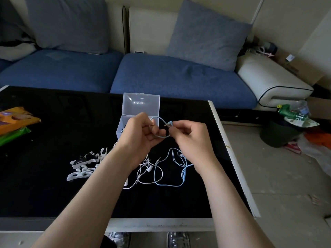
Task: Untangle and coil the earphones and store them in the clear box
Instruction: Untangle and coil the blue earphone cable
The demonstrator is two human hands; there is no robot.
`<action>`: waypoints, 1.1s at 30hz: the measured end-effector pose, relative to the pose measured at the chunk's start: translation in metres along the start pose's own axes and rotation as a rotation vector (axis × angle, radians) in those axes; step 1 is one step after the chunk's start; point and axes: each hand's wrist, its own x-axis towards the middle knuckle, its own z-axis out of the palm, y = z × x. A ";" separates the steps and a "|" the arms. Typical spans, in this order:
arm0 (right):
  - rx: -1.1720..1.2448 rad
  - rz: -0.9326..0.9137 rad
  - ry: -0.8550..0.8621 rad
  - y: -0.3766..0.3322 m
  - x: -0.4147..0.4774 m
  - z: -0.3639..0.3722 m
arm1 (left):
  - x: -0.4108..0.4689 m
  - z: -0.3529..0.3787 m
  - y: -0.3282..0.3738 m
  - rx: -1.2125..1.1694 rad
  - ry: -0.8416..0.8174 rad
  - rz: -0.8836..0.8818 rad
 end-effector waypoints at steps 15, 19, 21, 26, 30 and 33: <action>0.029 -0.026 0.063 0.004 0.001 0.005 | 0.000 0.000 -0.003 0.237 0.045 -0.067; 0.111 0.016 -0.015 0.000 -0.003 0.008 | -0.001 0.000 -0.005 0.273 0.044 -0.084; 0.095 -0.005 -0.036 -0.001 -0.004 0.011 | -0.002 -0.001 -0.005 0.308 0.043 -0.089; 0.051 -0.071 -0.071 0.000 -0.004 0.009 | -0.004 -0.003 -0.005 0.411 0.034 -0.083; -0.040 -0.143 -0.118 -0.002 -0.005 0.009 | -0.004 -0.002 -0.003 0.452 0.017 -0.044; -0.073 -0.169 -0.179 -0.002 -0.005 0.007 | -0.003 -0.004 -0.005 0.499 -0.042 0.001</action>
